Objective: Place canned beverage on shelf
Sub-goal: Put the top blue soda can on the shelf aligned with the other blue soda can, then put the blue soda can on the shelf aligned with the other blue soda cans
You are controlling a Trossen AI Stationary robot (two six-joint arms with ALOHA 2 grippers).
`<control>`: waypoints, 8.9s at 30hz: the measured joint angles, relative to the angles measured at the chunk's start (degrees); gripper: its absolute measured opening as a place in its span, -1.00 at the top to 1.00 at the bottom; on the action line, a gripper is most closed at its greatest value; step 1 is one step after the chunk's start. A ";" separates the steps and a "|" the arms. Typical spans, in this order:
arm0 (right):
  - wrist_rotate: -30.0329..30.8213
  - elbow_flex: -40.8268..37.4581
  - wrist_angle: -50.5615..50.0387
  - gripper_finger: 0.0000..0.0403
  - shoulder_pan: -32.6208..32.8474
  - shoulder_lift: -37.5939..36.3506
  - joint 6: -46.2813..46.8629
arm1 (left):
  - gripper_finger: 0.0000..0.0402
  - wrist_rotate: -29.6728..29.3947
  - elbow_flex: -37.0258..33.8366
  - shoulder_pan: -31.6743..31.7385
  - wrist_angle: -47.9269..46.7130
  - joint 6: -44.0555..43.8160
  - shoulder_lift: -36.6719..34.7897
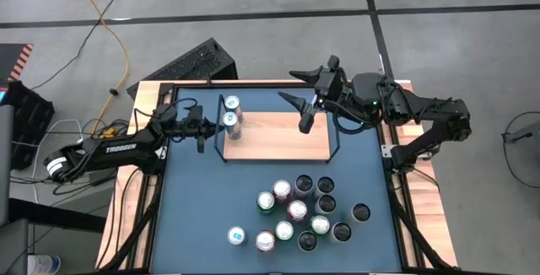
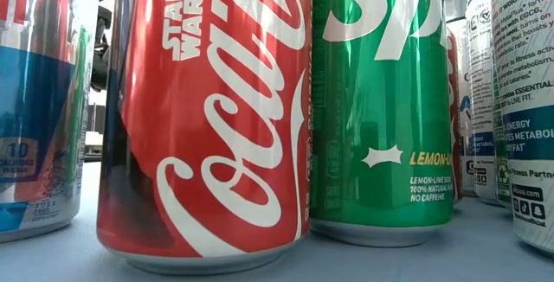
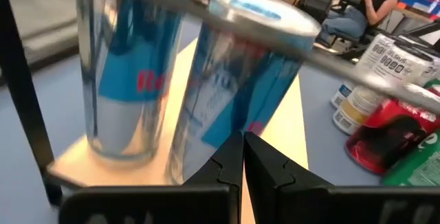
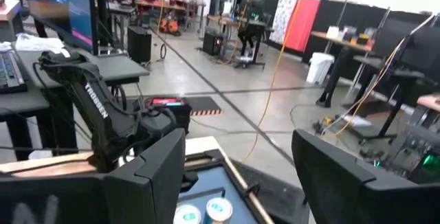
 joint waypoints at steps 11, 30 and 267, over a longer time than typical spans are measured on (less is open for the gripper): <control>-0.20 -0.06 -7.18 -0.29 0.35 6.50 6.18 | 1.00 -10.96 0.00 0.00 -13.19 1.67 -8.78; -5.50 -0.07 -2.33 -0.29 -0.09 14.35 6.18 | 1.00 -14.16 0.00 0.01 -10.50 6.01 -8.95; -7.67 -1.03 -40.75 -0.13 1.49 -10.29 -6.51 | -0.51 -28.61 90.20 -75.76 -91.95 -19.45 48.34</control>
